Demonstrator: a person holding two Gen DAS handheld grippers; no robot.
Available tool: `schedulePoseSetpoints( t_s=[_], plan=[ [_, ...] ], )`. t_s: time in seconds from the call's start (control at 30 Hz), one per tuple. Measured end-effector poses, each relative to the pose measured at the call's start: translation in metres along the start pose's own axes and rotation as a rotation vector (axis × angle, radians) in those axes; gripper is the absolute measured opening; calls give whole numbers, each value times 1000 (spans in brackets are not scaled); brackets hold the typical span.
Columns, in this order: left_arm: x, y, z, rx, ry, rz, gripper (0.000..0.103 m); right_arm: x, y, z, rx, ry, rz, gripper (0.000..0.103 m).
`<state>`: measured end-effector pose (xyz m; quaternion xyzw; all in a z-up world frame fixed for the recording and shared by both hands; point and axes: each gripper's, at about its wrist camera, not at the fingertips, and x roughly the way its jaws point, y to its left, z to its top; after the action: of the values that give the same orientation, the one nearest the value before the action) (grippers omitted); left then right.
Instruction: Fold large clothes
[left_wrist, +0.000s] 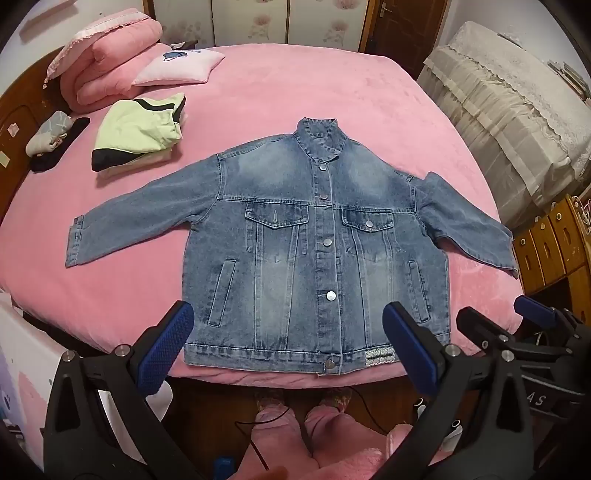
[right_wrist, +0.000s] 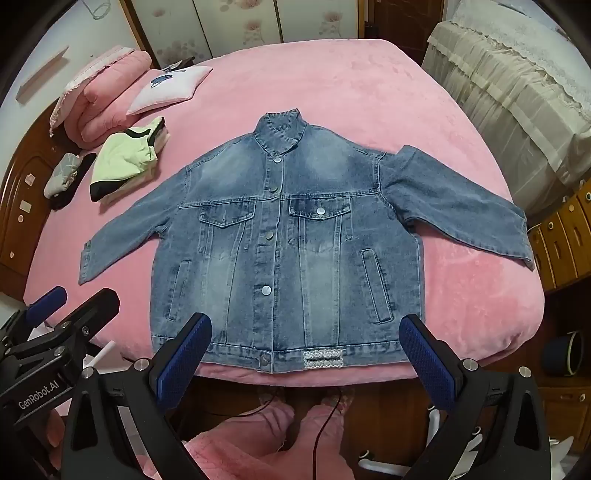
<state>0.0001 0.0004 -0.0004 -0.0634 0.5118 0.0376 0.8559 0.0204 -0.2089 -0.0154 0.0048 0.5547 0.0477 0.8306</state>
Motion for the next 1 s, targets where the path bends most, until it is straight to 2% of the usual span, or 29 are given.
schedulePoseSetpoints(
  t_s=[0.77,1.0],
  plan=[
    [9,0,-5,-16,34,40,101,-5,-1,1,-5,12,5,103],
    [20,1,-4,-43,56,52,101,10,-7,1,-2,25,3,103]
  ],
)
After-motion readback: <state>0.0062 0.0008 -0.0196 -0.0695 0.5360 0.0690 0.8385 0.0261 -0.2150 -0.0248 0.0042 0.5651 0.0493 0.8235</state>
